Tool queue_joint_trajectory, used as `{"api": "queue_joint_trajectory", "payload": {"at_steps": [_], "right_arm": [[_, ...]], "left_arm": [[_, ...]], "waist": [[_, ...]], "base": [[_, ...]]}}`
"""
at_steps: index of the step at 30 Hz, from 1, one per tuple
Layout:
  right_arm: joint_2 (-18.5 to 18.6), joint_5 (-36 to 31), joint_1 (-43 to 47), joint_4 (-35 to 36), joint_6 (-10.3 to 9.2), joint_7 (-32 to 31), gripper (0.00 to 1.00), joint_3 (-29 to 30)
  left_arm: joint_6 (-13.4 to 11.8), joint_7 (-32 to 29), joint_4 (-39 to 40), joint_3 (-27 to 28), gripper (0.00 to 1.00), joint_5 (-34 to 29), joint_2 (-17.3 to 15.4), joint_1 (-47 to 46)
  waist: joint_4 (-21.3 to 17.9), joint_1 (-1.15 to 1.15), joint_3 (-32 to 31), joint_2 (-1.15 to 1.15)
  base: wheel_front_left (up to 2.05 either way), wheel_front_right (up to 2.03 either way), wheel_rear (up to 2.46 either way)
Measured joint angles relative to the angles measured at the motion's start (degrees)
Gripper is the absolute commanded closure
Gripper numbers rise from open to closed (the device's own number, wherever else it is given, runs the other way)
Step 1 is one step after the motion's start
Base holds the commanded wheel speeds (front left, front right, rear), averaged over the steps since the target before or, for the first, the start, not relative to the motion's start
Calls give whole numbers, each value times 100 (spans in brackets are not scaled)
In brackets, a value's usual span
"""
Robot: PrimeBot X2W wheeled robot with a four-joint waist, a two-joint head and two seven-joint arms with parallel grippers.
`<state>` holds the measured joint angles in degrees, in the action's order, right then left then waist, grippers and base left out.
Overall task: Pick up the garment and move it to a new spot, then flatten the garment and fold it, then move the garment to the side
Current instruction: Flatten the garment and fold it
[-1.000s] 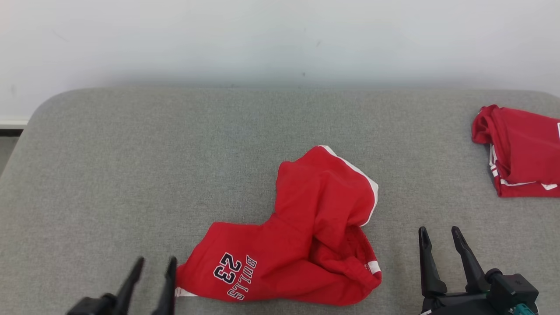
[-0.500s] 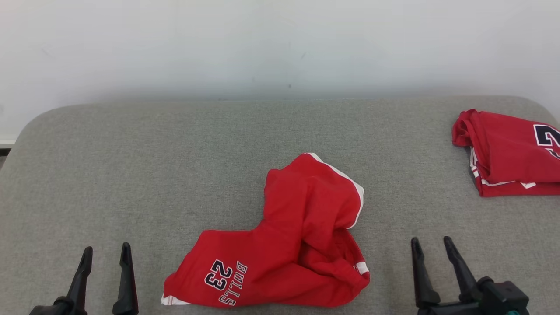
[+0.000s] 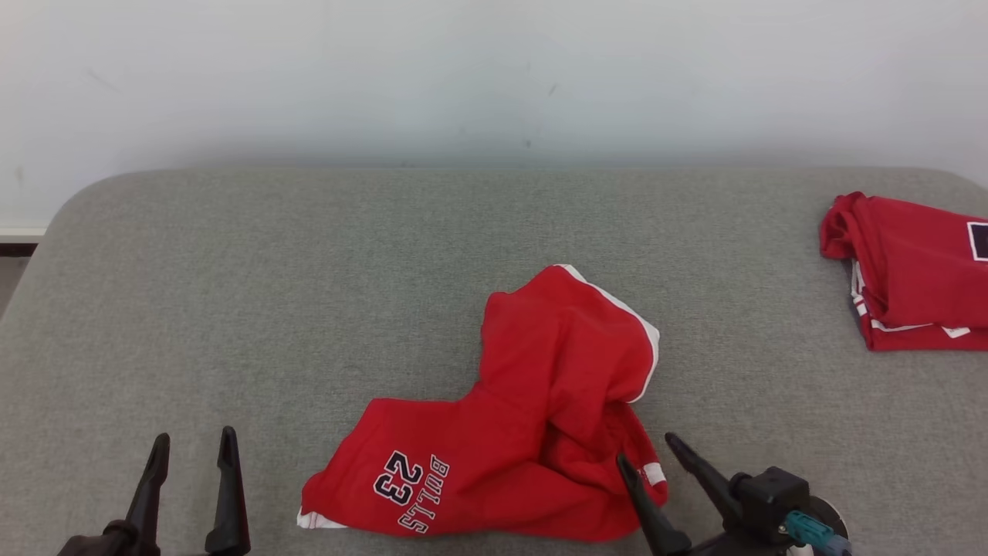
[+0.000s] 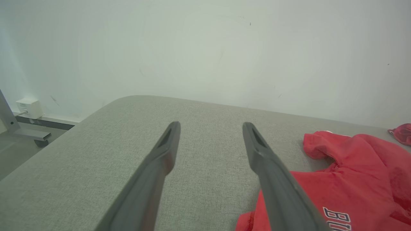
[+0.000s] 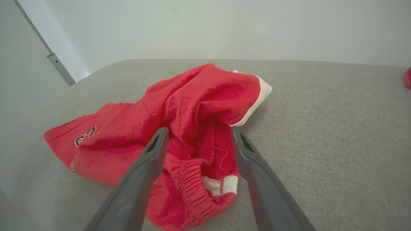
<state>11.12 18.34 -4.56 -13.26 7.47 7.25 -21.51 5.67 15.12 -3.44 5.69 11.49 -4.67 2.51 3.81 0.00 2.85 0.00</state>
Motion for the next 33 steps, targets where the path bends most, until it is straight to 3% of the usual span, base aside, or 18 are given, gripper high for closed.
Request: {"api": "queue_joint_trajectory", "payload": {"at_steps": [5,6,8,9,18,27,33], "right_arm": [[255,363,-20,-48,0,-619,0,-381],[292,426,-25,-66,0,-751,42,-438],[348,546,-24,-109,0,-934,86,-500],[372,589,-26,-112,0,-962,100,-513],[391,1161,46,267,0,-771,100,-494],[379,2150,1081,1594,0,-987,100,-75],[339,2130,1231,2031,0,-1068,100,147]], "left_arm": [[76,0,-52,32,0,-53,67,-25],[89,0,-63,44,0,-56,79,-30],[92,0,-83,66,0,-60,96,-30],[96,0,-94,75,0,-65,108,-30],[138,0,-149,154,0,-86,154,-13],[148,0,-158,147,0,-98,169,24],[166,0,-158,153,0,-97,172,28]], "waist": [[144,0,34,0],[171,0,44,0],[215,0,64,0],[232,0,73,0],[191,0,16,0],[91,0,-37,0],[45,0,7,0]], "base": [[0,0,0],[0,0,0],[0,0,0],[0,0,0],[0,0,0],[0,0,0],[0,0,0]]}}
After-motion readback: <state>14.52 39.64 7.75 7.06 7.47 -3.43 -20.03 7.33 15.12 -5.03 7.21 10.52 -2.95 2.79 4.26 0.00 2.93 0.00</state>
